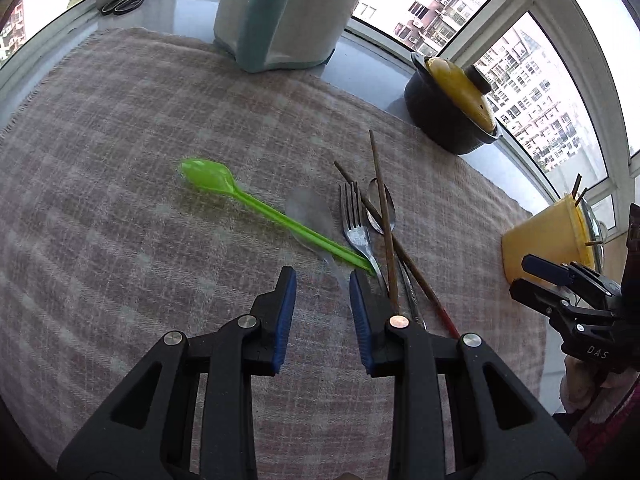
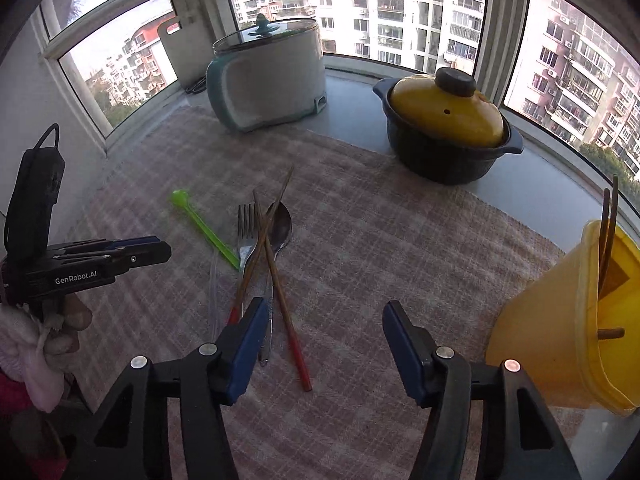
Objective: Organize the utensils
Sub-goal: 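Grasp the green plastic spoon with the left tool while the right tool grasps a red-tipped chopstick, then lift and carry the green spoon and chopstick in both tools over the yellow container, then lower the green spoon and chopstick into the yellow container and open both tools, then move both tools back over the remaining utensils on the cloth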
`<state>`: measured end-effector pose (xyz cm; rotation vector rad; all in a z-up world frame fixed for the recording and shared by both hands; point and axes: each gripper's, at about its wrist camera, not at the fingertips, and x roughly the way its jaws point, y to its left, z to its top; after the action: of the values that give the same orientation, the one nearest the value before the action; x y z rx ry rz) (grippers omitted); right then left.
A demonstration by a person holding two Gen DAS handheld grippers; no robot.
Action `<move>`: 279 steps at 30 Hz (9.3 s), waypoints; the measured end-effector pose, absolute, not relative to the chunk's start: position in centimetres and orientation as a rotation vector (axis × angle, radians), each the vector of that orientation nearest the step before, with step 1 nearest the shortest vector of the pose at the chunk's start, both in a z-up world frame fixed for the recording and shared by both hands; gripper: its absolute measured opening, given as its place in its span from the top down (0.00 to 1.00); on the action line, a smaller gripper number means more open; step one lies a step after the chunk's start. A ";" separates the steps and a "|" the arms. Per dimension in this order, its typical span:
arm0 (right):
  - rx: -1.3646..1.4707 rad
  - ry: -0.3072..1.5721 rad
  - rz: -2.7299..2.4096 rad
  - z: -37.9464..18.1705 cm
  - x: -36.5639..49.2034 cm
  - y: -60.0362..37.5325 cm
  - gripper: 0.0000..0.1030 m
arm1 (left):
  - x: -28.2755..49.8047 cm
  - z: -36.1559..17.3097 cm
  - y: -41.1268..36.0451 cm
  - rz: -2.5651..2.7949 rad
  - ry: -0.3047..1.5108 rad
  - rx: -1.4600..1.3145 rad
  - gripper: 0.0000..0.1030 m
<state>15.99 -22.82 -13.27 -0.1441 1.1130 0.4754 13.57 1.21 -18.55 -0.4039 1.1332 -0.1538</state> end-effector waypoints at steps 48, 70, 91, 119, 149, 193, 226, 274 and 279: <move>-0.219 1.355 0.633 -21.0 21.9 -16.0 0.76 | 20.5 -23.8 6.2 0.123 1.136 -0.649 0.92; -0.117 1.352 0.590 -20.2 21.0 -18.2 0.96 | 17.6 -20.7 5.4 0.060 1.102 -0.573 0.95; -0.065 1.251 0.513 -16.6 16.7 -24.5 0.96 | 13.5 -15.8 -0.3 -0.058 1.033 -0.486 0.98; -0.004 1.016 0.402 -7.5 9.9 -37.0 0.96 | 11.6 -6.7 -14.0 -0.279 0.877 -0.437 0.98; 0.028 0.812 0.304 -1.0 15.0 -45.8 0.96 | 18.3 0.4 -26.8 -0.348 0.717 -0.356 0.99; 0.072 0.836 0.226 -6.5 19.7 -46.8 0.96 | 19.6 -5.0 -31.6 -0.325 0.777 -0.206 0.98; 0.067 0.762 0.137 -4.3 16.7 -46.9 0.31 | 16.6 -3.7 -28.0 -0.327 0.750 -0.211 0.69; -0.088 1.047 0.534 -10.9 18.5 -24.0 0.31 | 13.4 -18.9 -1.5 0.016 1.109 -0.482 0.68; -0.108 1.095 0.560 -12.3 19.1 -22.2 0.39 | 14.1 -20.4 -1.0 0.018 1.136 -0.515 0.69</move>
<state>19.13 -22.16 -12.31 -0.1081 1.0945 0.5603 14.11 -1.01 -20.40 -0.5150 1.1358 0.0184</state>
